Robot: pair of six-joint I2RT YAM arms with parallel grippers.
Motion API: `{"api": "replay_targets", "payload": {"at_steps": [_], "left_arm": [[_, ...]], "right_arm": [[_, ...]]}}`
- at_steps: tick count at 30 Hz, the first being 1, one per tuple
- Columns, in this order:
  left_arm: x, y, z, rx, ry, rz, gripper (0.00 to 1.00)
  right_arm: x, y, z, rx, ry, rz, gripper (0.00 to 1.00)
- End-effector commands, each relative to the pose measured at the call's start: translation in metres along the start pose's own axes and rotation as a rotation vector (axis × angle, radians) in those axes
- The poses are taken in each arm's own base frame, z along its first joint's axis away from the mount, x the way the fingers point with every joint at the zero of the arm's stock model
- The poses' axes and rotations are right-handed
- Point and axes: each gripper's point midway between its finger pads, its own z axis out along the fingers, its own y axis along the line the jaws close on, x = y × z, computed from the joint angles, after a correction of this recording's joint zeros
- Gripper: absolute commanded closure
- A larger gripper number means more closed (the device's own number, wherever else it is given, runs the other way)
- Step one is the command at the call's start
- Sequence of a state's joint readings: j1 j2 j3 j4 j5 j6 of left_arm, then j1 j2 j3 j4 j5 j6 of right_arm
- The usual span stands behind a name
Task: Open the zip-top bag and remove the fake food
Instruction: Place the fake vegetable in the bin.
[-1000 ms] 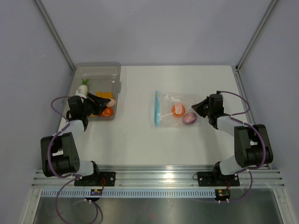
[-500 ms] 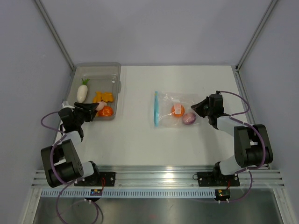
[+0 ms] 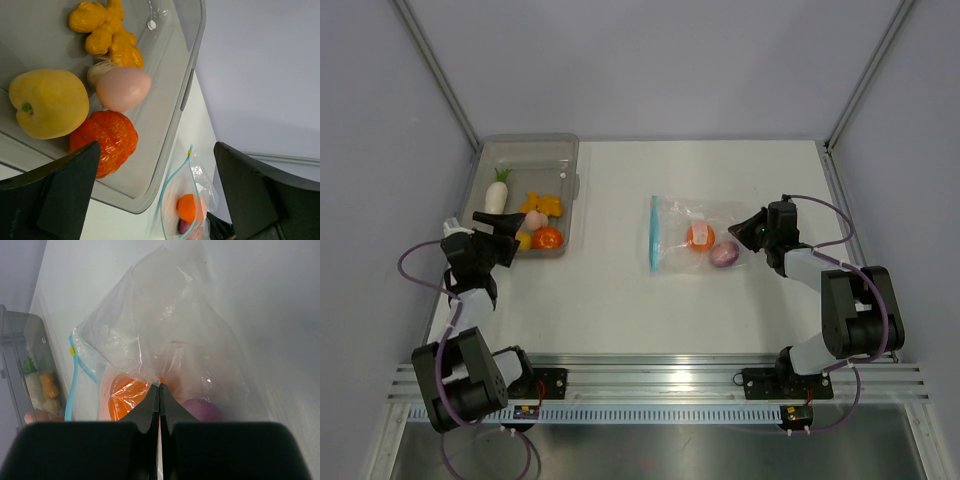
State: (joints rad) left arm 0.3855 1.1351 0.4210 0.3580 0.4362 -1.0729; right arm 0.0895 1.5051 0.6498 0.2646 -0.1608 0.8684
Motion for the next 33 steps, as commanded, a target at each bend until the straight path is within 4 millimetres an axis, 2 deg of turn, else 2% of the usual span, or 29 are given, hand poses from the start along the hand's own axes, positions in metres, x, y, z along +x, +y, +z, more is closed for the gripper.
{"api": "replay_targets", "payload": {"at_steps": [1, 7, 11, 16, 22, 27, 32, 33], "left_arm": [[-0.01, -0.003, -0.008, -0.016, -0.06, 0.048, 0.01], [-0.016, -0.013, -0.022, -0.016, -0.103, 0.099, 0.01], [-0.007, -0.012, -0.025, 0.03, -0.097, 0.064, 0.01], [-0.006, -0.029, -0.034, 0.091, -0.124, 0.11, 0.01], [-0.002, -0.057, -0.056, 0.184, -0.201, 0.202, 0.01], [-0.006, -0.066, -0.071, 0.236, -0.293, 0.207, 0.01], [0.002, -0.074, -0.066, 0.236, -0.224, 0.222, 0.01], [0.011, -0.079, -0.065, 0.254, -0.166, 0.242, 0.01]], "right_arm": [[-0.011, 0.016, 0.0, -0.058, -0.023, 0.001, 1.0], [-0.01, 0.015, 0.0, -0.057, -0.021, -0.001, 1.0], [-0.01, 0.016, 0.0, -0.061, -0.02, -0.004, 1.0], [-0.01, 0.017, -0.001, -0.064, -0.018, -0.006, 1.0], [-0.009, 0.019, -0.001, -0.073, -0.015, -0.007, 1.0], [-0.008, 0.018, 0.0, -0.073, -0.009, -0.005, 1.0], [-0.008, 0.018, 0.0, -0.076, -0.008, -0.006, 1.0], [-0.008, 0.018, 0.0, -0.076, -0.008, -0.006, 1.0]]}}
